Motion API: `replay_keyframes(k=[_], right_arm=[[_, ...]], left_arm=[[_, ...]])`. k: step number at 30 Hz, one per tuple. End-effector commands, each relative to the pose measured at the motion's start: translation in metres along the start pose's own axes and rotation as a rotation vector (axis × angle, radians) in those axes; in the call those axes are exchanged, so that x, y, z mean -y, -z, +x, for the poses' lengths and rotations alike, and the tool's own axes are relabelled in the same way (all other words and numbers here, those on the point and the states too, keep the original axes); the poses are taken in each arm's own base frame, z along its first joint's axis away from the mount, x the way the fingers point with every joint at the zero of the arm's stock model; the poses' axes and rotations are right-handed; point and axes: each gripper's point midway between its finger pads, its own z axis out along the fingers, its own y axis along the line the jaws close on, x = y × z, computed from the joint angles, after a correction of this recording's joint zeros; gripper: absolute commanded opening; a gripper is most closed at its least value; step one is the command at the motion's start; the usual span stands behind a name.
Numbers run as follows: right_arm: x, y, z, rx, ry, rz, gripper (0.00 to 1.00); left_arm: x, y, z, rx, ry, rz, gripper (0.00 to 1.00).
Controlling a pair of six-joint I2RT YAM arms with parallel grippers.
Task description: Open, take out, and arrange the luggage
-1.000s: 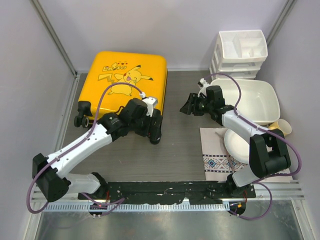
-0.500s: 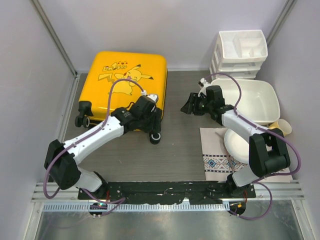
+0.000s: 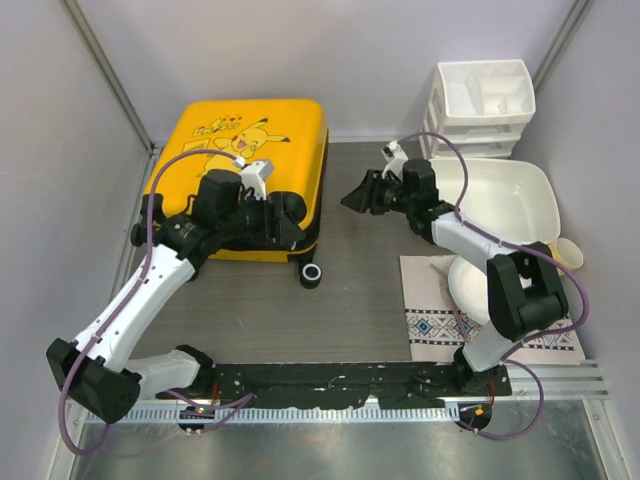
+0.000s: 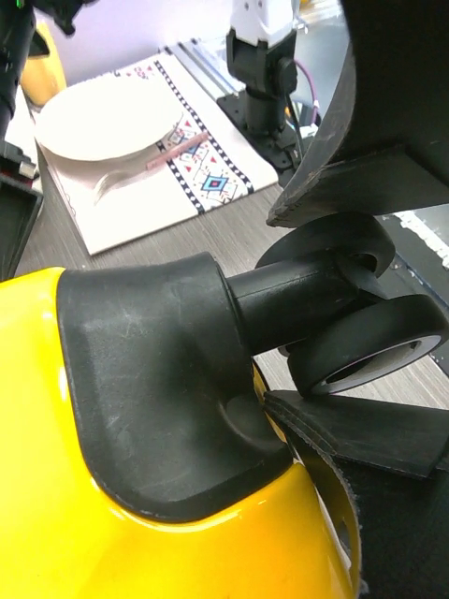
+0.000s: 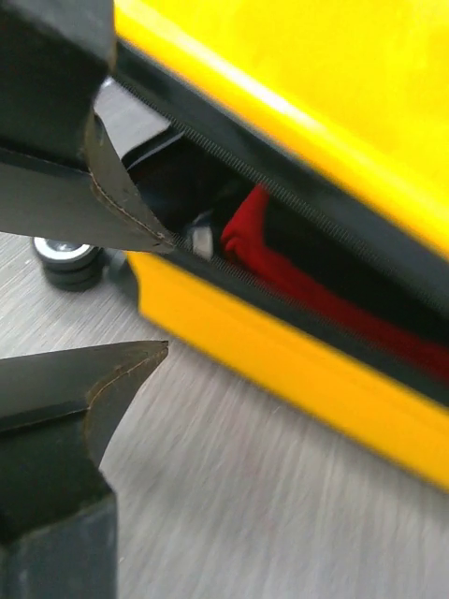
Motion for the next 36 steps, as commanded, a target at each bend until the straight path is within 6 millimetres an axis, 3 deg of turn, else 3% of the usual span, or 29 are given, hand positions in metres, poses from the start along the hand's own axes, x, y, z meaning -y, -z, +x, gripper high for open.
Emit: replay_keyframes(k=[1, 5, 8, 9, 13, 15, 16, 17, 18, 22, 27, 30, 31, 32, 36], right_arm=[[-0.070, -0.032, -0.042, 0.108, 0.094, -0.214, 0.48], [-0.092, -0.058, -0.031, 0.063, 0.111, -0.272, 0.48], [-0.114, -0.068, -0.046, 0.110, 0.097, -0.328, 0.48], [-0.126, -0.068, -0.064, 0.157, 0.114, -0.356, 0.48], [-0.160, -0.067, -0.097, 0.237, 0.095, -0.431, 0.49], [-0.177, -0.060, -0.116, 0.284, 0.096, -0.466, 0.50], [-0.184, -0.058, -0.121, 0.296, 0.096, -0.478, 0.50], [-0.191, -0.055, -0.126, 0.311, 0.099, -0.493, 0.50], [-0.205, -0.048, -0.134, 0.336, 0.115, -0.516, 0.50], [-0.234, -0.041, -0.140, 0.374, 0.156, -0.575, 0.50], [-0.251, -0.051, -0.137, 0.365, 0.163, -0.614, 0.50], [-0.262, -0.061, -0.130, 0.350, 0.163, -0.635, 0.50], [-0.268, -0.063, -0.128, 0.347, 0.166, -0.646, 0.50], [-0.272, -0.069, -0.122, 0.336, 0.164, -0.651, 0.50], [-0.290, -0.076, -0.121, 0.337, 0.179, -0.677, 0.50]], left_arm=[[0.043, 0.042, -0.051, 0.175, -0.092, 0.227, 0.00], [0.048, 0.062, -0.063, 0.229, -0.124, 0.245, 0.00], [0.050, 0.075, -0.063, 0.246, -0.153, 0.234, 0.00], [0.048, 0.078, -0.063, 0.250, -0.162, 0.223, 0.00], [0.031, 0.096, -0.071, 0.293, -0.149, 0.157, 0.00], [0.021, 0.107, -0.079, 0.335, -0.186, 0.072, 0.31], [0.011, 0.109, -0.074, 0.312, -0.170, 0.011, 0.46], [-0.001, 0.113, -0.076, 0.317, -0.166, -0.064, 0.72], [-0.028, 0.121, -0.082, 0.346, -0.149, -0.228, 0.79], [-0.084, 0.178, -0.100, 0.450, -0.193, -0.630, 0.97], [-0.065, 0.237, -0.130, 0.614, -0.365, -0.702, 1.00], [-0.038, 0.244, -0.133, 0.582, -0.521, -0.608, 1.00], [-0.023, 0.225, -0.119, 0.491, -0.586, -0.472, 0.99], [-0.020, 0.222, -0.115, 0.457, -0.629, -0.446, 1.00], [-0.037, 0.214, -0.117, 0.363, -0.744, -0.508, 1.00]])
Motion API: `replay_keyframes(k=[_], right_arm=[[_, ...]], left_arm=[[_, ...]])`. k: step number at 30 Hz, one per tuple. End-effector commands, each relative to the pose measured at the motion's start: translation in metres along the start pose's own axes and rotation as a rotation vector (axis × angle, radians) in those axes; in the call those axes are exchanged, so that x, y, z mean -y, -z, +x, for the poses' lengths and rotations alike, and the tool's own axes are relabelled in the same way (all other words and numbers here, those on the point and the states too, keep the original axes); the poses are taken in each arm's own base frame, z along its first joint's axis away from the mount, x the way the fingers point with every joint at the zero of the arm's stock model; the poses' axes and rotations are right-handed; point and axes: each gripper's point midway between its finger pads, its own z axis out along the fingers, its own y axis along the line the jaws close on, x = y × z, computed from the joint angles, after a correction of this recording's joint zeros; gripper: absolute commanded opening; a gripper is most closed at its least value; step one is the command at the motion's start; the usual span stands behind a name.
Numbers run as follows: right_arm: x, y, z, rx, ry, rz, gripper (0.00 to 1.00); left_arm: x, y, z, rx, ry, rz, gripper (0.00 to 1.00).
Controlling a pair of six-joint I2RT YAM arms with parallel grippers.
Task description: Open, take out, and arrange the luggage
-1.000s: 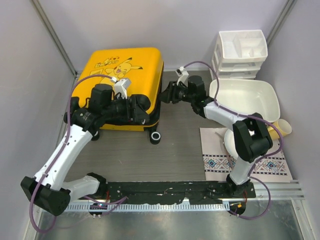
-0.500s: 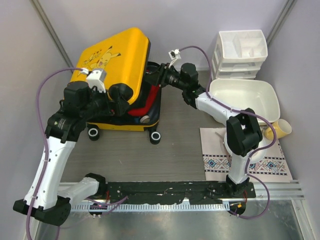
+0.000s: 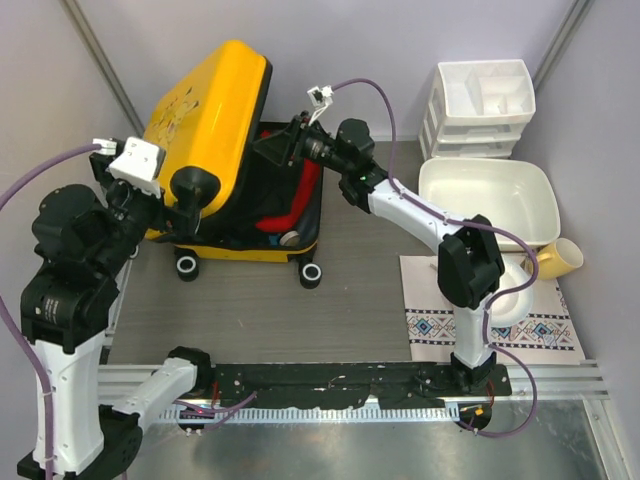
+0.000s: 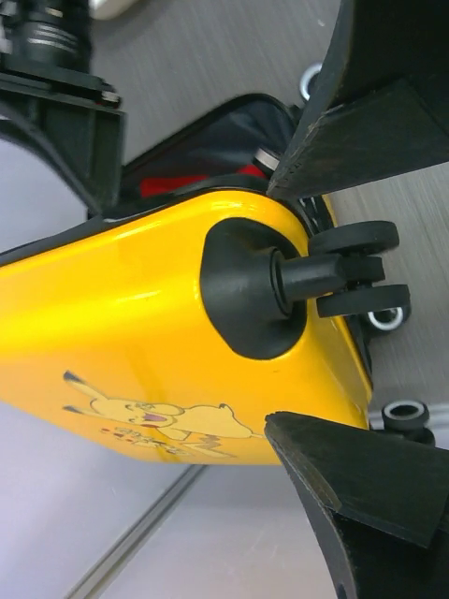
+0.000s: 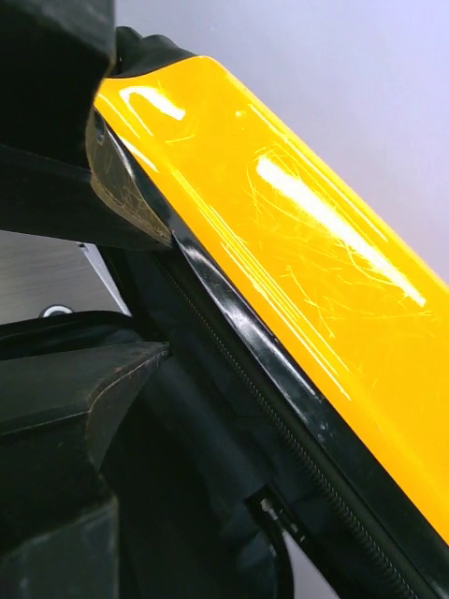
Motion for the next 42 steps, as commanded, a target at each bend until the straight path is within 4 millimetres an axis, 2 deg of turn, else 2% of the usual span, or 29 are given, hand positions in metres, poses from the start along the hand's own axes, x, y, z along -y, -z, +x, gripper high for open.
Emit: replay_keyframes(k=[1, 4, 7, 10, 12, 18, 21, 22, 23, 24, 26, 27, 28, 29, 30, 31, 32, 33, 34, 35, 36, 37, 38, 39, 40, 41, 42], right_arm=[[-0.035, -0.023, -0.011, 0.050, 0.040, -0.086, 0.50], [-0.042, -0.031, -0.004, 0.048, 0.043, -0.100, 0.50], [-0.048, -0.038, -0.002, 0.053, 0.057, -0.110, 0.50], [-0.049, -0.045, 0.002, 0.059, 0.059, -0.111, 0.50], [-0.052, -0.050, -0.002, 0.076, 0.064, -0.116, 0.50], [-0.055, -0.060, -0.004, 0.101, 0.067, -0.123, 0.50], [-0.058, -0.063, -0.005, 0.107, 0.060, -0.134, 0.50], [-0.059, -0.064, -0.005, 0.112, 0.059, -0.136, 0.50], [-0.060, -0.065, -0.006, 0.115, 0.057, -0.137, 0.50], [-0.060, -0.066, -0.005, 0.115, 0.054, -0.139, 0.50], [-0.064, -0.067, -0.007, 0.117, 0.051, -0.147, 0.50], [-0.065, -0.068, -0.006, 0.118, 0.048, -0.146, 0.50], [-0.064, -0.068, -0.004, 0.114, 0.041, -0.142, 0.50], [-0.062, -0.067, -0.002, 0.109, 0.036, -0.135, 0.50], [-0.062, -0.065, -0.003, 0.109, 0.038, -0.131, 0.50], [-0.059, -0.063, -0.002, 0.100, 0.037, -0.118, 0.50], [-0.051, -0.061, 0.003, 0.087, 0.040, -0.092, 0.50], [-0.045, -0.058, 0.004, 0.077, 0.040, -0.069, 0.50], [-0.035, -0.048, -0.007, 0.068, 0.039, -0.022, 0.50], [-0.018, -0.039, 0.001, 0.038, 0.036, 0.018, 0.50], [-0.007, -0.028, -0.004, 0.031, 0.041, 0.049, 0.52], [0.016, -0.007, -0.022, 0.030, 0.058, 0.120, 0.52], [0.039, 0.009, -0.013, -0.004, 0.061, 0.185, 0.52], [0.063, 0.025, -0.018, -0.016, 0.129, 0.255, 0.53], [0.088, 0.049, -0.025, -0.036, 0.146, 0.346, 0.53], [0.115, 0.069, -0.016, -0.064, 0.154, 0.430, 0.53], [0.135, 0.084, -0.017, -0.081, 0.194, 0.488, 0.53]], left_arm=[[0.002, -0.020, 0.020, -0.100, -0.222, 0.075, 1.00], [-0.003, -0.034, 0.006, -0.067, -0.273, 0.056, 0.99], [0.000, -0.048, -0.002, -0.055, -0.349, 0.054, 1.00], [0.011, -0.053, -0.016, -0.020, -0.371, 0.064, 1.00], [0.019, -0.057, -0.017, -0.032, -0.376, 0.080, 0.99], [0.012, -0.066, -0.001, -0.092, -0.485, -0.014, 1.00], [-0.004, -0.073, 0.015, -0.183, -0.619, -0.111, 1.00], [-0.017, -0.074, 0.023, -0.243, -0.671, -0.186, 0.99], [-0.018, -0.079, 0.039, -0.293, -0.724, -0.194, 0.99], [-0.023, -0.082, 0.035, -0.282, -0.776, -0.226, 1.00], [-0.032, -0.080, 0.041, -0.292, -0.806, -0.301, 0.90], [-0.036, -0.081, 0.034, -0.272, -0.827, -0.342, 0.83], [-0.039, -0.081, 0.032, -0.277, -0.847, -0.367, 0.63], [-0.045, -0.079, 0.037, -0.311, -0.872, -0.411, 0.52], [-0.049, -0.080, 0.030, -0.285, -0.872, -0.459, 0.43], [-0.053, -0.079, 0.026, -0.292, -0.939, -0.478, 0.18], [-0.054, -0.080, 0.030, -0.294, -0.961, -0.491, 0.06], [-0.059, -0.076, 0.022, -0.271, -0.960, -0.530, 0.00], [-0.061, -0.075, 0.020, -0.276, -0.985, -0.540, 0.00], [-0.068, -0.073, 0.018, -0.286, -0.983, -0.562, 0.00], [-0.073, -0.072, 0.017, -0.290, -0.977, -0.574, 0.00], [-0.079, -0.068, 0.015, -0.290, -0.966, -0.592, 0.00], [-0.093, -0.063, 0.012, -0.306, -0.950, -0.632, 0.00], [-0.100, -0.066, 0.013, -0.312, -0.950, -0.635, 0.00], [-0.111, -0.063, 0.009, -0.314, -0.937, -0.663, 0.00], [-0.133, -0.057, 0.012, -0.350, -0.919, -0.716, 0.00], [-0.143, -0.056, 0.013, -0.363, -0.906, -0.735, 0.00]])
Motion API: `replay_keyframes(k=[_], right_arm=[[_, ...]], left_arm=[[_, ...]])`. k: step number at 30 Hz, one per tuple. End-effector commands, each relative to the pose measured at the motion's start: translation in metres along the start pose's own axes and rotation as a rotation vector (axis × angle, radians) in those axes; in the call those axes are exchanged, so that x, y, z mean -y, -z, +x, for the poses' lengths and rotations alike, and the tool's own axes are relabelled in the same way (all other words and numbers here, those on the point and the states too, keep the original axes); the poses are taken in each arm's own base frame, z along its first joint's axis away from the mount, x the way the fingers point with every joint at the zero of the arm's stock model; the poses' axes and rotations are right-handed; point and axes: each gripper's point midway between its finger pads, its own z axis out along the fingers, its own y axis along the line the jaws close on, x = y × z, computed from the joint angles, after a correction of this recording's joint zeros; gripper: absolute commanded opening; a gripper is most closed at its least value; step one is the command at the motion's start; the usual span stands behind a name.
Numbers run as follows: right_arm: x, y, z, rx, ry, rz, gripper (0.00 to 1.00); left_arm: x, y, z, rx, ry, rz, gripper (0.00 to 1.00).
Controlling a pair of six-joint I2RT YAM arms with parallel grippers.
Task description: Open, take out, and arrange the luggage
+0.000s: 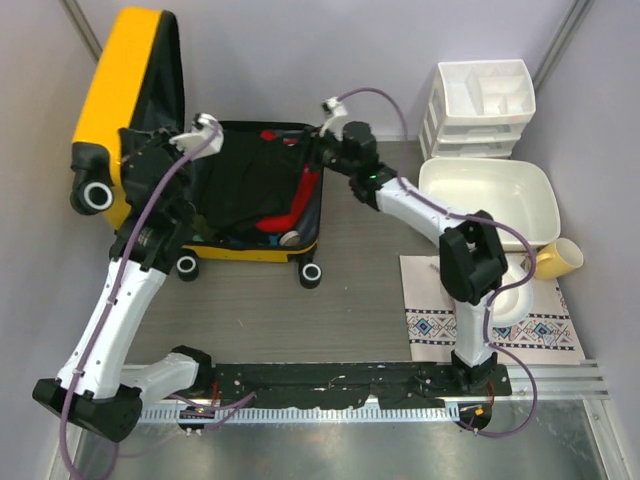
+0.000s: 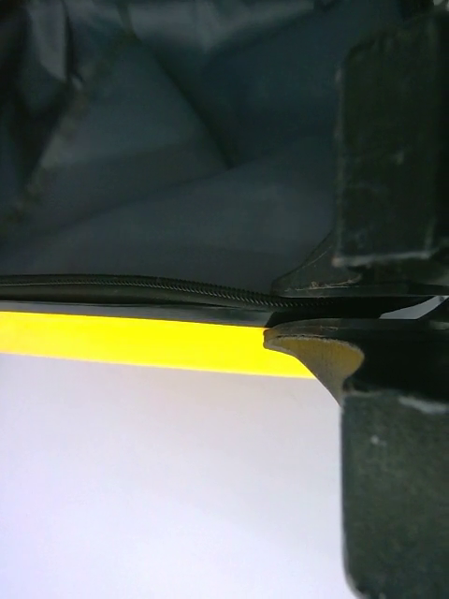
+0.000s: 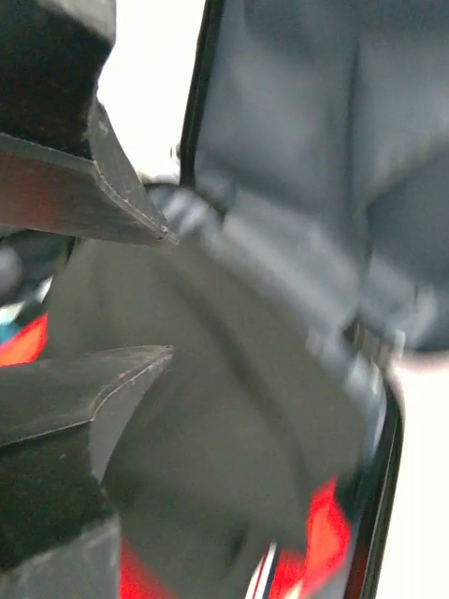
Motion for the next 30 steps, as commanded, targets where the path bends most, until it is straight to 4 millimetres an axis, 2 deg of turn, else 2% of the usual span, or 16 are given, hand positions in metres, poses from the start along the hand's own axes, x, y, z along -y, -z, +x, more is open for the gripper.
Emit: replay_keyframes(k=[1, 2, 3, 4, 5, 8, 10, 12, 14, 15, 16, 18, 20, 21, 25, 30], right_arm=[[0.106, 0.076, -0.035, -0.007, 0.150, 0.339, 0.53], [0.133, 0.090, -0.036, -0.020, 0.154, 0.409, 0.52], [0.149, 0.097, -0.028, -0.053, 0.188, 0.448, 0.52], [0.164, 0.106, -0.012, -0.106, 0.181, 0.488, 0.52], [0.179, 0.112, -0.001, -0.131, 0.177, 0.524, 0.52], [0.208, 0.122, 0.042, -0.249, 0.172, 0.576, 0.52], [0.216, 0.122, 0.067, -0.319, 0.196, 0.544, 0.50], [0.227, 0.120, 0.104, -0.412, 0.166, 0.528, 0.50], [0.226, 0.115, 0.121, -0.448, 0.139, 0.482, 0.50], [0.226, 0.111, 0.137, -0.476, 0.134, 0.458, 0.50], [0.224, 0.105, 0.141, -0.479, 0.139, 0.434, 0.50], [0.214, 0.094, 0.152, -0.489, 0.125, 0.378, 0.50], [0.193, 0.077, 0.161, -0.500, 0.115, 0.306, 0.50], [0.188, 0.066, 0.157, -0.468, 0.140, 0.283, 0.50], [0.162, 0.035, 0.162, -0.447, 0.163, 0.220, 0.50], [0.145, 0.015, 0.159, -0.417, 0.183, 0.176, 0.50]], left_arm=[[-0.027, -0.026, 0.040, -0.133, 0.024, -0.062, 0.00], [-0.035, -0.031, 0.055, -0.175, 0.035, -0.085, 0.00], [-0.038, -0.035, 0.059, -0.187, 0.041, -0.093, 0.00], [-0.036, -0.044, 0.057, -0.171, 0.042, -0.083, 0.00], [-0.042, -0.048, 0.069, -0.197, 0.048, -0.105, 0.00], [-0.040, -0.068, 0.075, -0.196, 0.047, -0.115, 0.00], [-0.046, -0.075, 0.087, -0.221, 0.047, -0.132, 0.00], [-0.045, -0.084, 0.086, -0.209, 0.053, -0.134, 0.00], [-0.045, -0.091, 0.086, -0.208, 0.050, -0.135, 0.00], [-0.045, -0.094, 0.086, -0.208, 0.041, -0.137, 0.00], [-0.048, -0.096, 0.086, -0.207, 0.037, -0.145, 0.00], [-0.049, -0.101, 0.088, -0.213, 0.031, -0.152, 0.00], [-0.054, -0.104, 0.091, -0.221, 0.024, -0.166, 0.00], [-0.055, -0.105, 0.091, -0.223, 0.019, -0.172, 0.00], [-0.066, -0.106, 0.101, -0.244, -0.004, -0.208, 0.00], [-0.070, -0.107, 0.116, -0.275, -0.021, -0.223, 0.00]])
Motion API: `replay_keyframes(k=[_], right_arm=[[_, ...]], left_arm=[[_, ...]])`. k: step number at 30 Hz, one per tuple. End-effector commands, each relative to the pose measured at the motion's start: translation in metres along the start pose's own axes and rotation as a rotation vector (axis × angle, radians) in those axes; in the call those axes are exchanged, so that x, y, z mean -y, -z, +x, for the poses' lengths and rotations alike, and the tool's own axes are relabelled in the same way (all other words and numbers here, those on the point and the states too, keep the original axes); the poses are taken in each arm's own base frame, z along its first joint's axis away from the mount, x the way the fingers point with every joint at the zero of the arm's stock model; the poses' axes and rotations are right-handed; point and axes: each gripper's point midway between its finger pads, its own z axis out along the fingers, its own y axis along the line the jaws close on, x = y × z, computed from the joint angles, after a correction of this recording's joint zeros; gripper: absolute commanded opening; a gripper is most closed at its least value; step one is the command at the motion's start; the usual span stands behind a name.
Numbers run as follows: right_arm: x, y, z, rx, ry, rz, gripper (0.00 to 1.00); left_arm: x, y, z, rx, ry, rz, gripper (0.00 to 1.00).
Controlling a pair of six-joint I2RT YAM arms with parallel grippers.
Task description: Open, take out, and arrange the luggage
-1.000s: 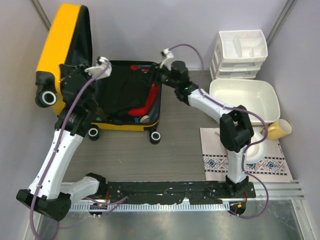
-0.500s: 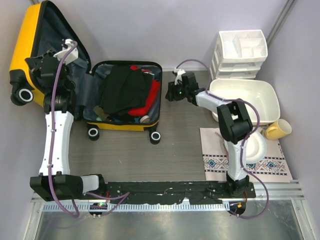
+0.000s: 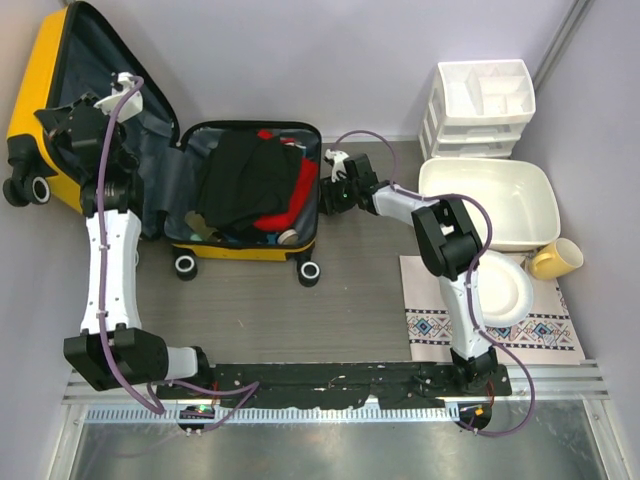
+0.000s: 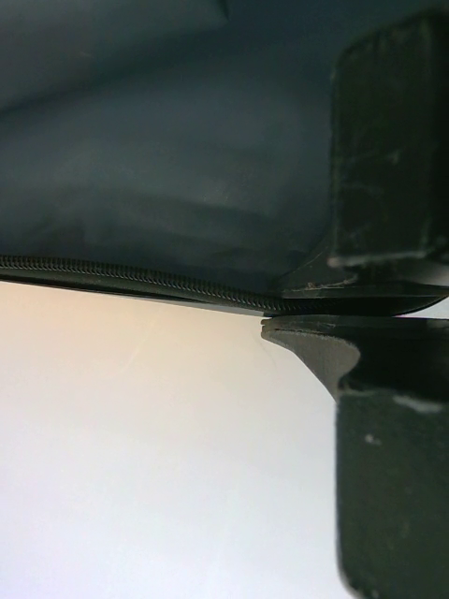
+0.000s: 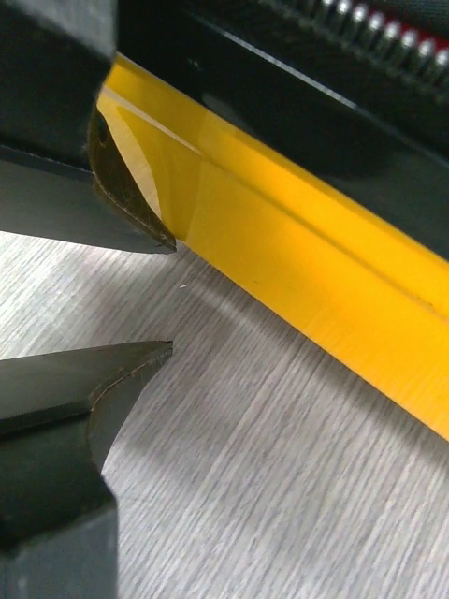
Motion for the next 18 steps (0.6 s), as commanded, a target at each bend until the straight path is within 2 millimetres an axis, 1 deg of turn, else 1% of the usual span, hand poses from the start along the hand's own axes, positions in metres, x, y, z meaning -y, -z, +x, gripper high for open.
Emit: replay_keyframes(k=[1, 2, 3, 4, 5, 6, 7, 8, 9, 10, 11, 12, 13, 14, 15, 17, 18], right_arm=[[-0.099, -0.014, -0.051, 0.149, 0.102, -0.232, 0.50], [-0.107, -0.016, -0.049, 0.146, 0.109, -0.243, 0.50], [-0.111, -0.018, -0.049, 0.149, 0.111, -0.249, 0.50], [-0.116, -0.019, -0.051, 0.155, 0.113, -0.254, 0.50], [-0.120, -0.020, -0.052, 0.161, 0.118, -0.256, 0.50], [-0.128, -0.024, -0.049, 0.156, 0.125, -0.266, 0.50], [-0.132, -0.024, -0.054, 0.168, 0.134, -0.268, 0.50], [-0.135, -0.025, -0.054, 0.168, 0.136, -0.272, 0.50], [-0.140, -0.024, -0.056, 0.173, 0.142, -0.278, 0.50], [-0.141, -0.023, -0.056, 0.173, 0.141, -0.279, 0.50], [-0.142, -0.021, -0.057, 0.172, 0.136, -0.278, 0.50], [-0.141, -0.018, -0.057, 0.169, 0.136, -0.276, 0.50], [-0.140, -0.016, -0.057, 0.168, 0.134, -0.273, 0.51], [-0.139, -0.015, -0.056, 0.166, 0.131, -0.269, 0.51], [-0.136, -0.013, -0.053, 0.160, 0.125, -0.263, 0.51], [-0.135, -0.006, -0.056, 0.165, 0.124, -0.257, 0.51], [-0.132, -0.005, -0.049, 0.148, 0.124, -0.250, 0.51]], left_arm=[[-0.001, -0.010, -0.005, 0.043, 0.027, -0.025, 0.00], [-0.002, -0.010, -0.004, 0.042, 0.012, -0.032, 0.00], [0.003, -0.011, -0.003, 0.043, 0.001, -0.026, 0.00], [0.000, -0.010, -0.002, 0.050, 0.005, -0.042, 0.00], [0.000, -0.010, -0.002, 0.052, 0.003, -0.043, 0.00], [0.003, -0.011, 0.000, 0.048, -0.001, -0.039, 0.00], [0.003, -0.012, 0.002, 0.043, -0.002, -0.042, 0.00], [0.005, -0.014, 0.003, 0.038, -0.008, -0.042, 0.01], [0.007, -0.015, 0.006, 0.029, -0.024, -0.040, 0.08], [0.005, -0.015, 0.006, 0.028, -0.017, -0.057, 0.17], [0.003, -0.015, 0.007, 0.026, -0.015, -0.065, 0.33], [0.004, -0.016, 0.008, 0.025, -0.016, -0.064, 0.44], [0.004, -0.015, 0.008, 0.024, -0.009, -0.063, 0.53], [0.001, -0.014, 0.009, 0.022, -0.006, -0.068, 0.67], [-0.004, -0.013, 0.008, 0.024, 0.003, -0.077, 0.72], [-0.008, -0.013, 0.009, 0.020, 0.012, -0.078, 0.81], [-0.015, -0.013, 0.009, 0.018, 0.020, -0.092, 0.82]])
